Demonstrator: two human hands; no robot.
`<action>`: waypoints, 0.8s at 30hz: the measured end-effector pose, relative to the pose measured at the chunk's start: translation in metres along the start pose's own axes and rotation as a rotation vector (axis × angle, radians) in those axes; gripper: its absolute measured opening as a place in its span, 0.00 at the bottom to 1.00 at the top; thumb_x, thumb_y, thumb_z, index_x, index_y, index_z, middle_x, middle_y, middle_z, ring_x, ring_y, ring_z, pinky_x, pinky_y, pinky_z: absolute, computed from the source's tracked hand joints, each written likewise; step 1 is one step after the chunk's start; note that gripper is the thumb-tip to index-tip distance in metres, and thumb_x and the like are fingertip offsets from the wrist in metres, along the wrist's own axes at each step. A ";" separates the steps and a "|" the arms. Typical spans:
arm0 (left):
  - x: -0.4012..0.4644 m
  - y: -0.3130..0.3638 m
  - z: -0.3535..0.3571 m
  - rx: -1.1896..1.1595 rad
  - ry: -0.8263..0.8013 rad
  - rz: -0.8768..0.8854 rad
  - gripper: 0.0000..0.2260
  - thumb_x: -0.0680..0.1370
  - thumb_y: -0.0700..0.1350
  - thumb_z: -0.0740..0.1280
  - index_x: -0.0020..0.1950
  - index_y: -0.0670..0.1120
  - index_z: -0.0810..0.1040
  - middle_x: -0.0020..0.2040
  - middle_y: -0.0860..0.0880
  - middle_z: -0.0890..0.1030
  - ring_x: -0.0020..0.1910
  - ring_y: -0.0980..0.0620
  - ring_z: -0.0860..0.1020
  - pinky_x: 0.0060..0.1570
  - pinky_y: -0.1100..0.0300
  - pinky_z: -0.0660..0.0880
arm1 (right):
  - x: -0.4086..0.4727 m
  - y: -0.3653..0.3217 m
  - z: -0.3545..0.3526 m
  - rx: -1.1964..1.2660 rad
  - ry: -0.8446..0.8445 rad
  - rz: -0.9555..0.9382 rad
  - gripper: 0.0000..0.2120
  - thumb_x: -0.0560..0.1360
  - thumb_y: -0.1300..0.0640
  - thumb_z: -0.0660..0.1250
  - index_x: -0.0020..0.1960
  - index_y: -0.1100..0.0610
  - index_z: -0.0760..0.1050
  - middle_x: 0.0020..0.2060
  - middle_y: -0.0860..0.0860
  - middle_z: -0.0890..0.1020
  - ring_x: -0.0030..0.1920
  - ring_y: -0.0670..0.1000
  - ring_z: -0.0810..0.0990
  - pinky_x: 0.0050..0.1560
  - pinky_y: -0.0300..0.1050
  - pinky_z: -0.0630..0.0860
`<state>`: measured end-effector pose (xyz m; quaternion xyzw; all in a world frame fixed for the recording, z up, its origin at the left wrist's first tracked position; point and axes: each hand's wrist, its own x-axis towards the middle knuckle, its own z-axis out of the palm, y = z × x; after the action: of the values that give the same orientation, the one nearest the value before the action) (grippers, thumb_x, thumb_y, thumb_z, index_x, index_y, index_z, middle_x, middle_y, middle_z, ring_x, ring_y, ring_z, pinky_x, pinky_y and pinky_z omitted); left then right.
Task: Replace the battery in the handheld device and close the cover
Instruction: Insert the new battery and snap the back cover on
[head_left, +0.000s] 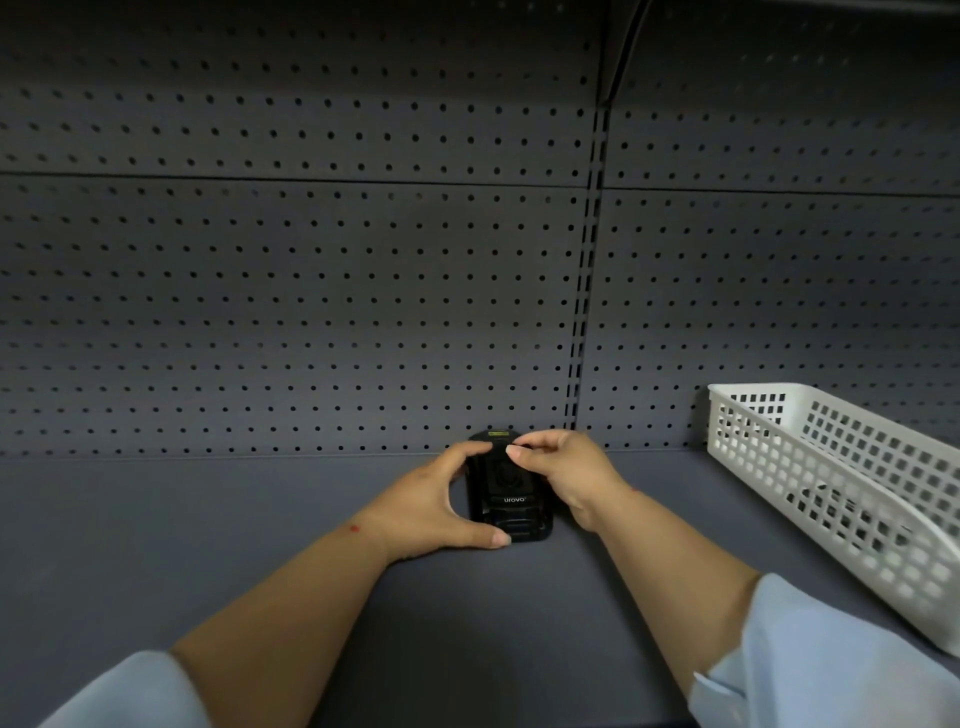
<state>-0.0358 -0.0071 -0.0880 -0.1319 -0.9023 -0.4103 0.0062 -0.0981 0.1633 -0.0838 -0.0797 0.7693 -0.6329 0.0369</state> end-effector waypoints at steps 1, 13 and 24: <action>0.000 0.000 0.000 0.026 0.001 0.005 0.40 0.59 0.59 0.76 0.67 0.62 0.61 0.69 0.55 0.68 0.69 0.57 0.64 0.69 0.57 0.62 | 0.000 0.000 0.000 -0.012 -0.005 0.003 0.12 0.70 0.58 0.71 0.52 0.61 0.78 0.52 0.60 0.80 0.54 0.58 0.79 0.60 0.52 0.75; 0.002 0.001 -0.002 0.151 -0.004 0.042 0.33 0.64 0.56 0.75 0.66 0.54 0.70 0.67 0.55 0.69 0.63 0.62 0.67 0.62 0.67 0.60 | -0.002 0.000 -0.003 -0.343 -0.005 -0.111 0.13 0.71 0.53 0.70 0.54 0.53 0.73 0.45 0.50 0.73 0.44 0.48 0.73 0.43 0.40 0.70; 0.003 -0.001 -0.002 0.172 0.009 0.049 0.32 0.63 0.58 0.75 0.65 0.56 0.69 0.66 0.55 0.70 0.63 0.61 0.67 0.64 0.65 0.62 | -0.005 -0.003 -0.012 -0.934 -0.030 -0.330 0.18 0.77 0.44 0.56 0.63 0.49 0.72 0.55 0.52 0.74 0.61 0.52 0.70 0.59 0.47 0.69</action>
<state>-0.0396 -0.0083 -0.0871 -0.1510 -0.9307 -0.3317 0.0315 -0.0953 0.1752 -0.0787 -0.2177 0.9471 -0.2167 -0.0924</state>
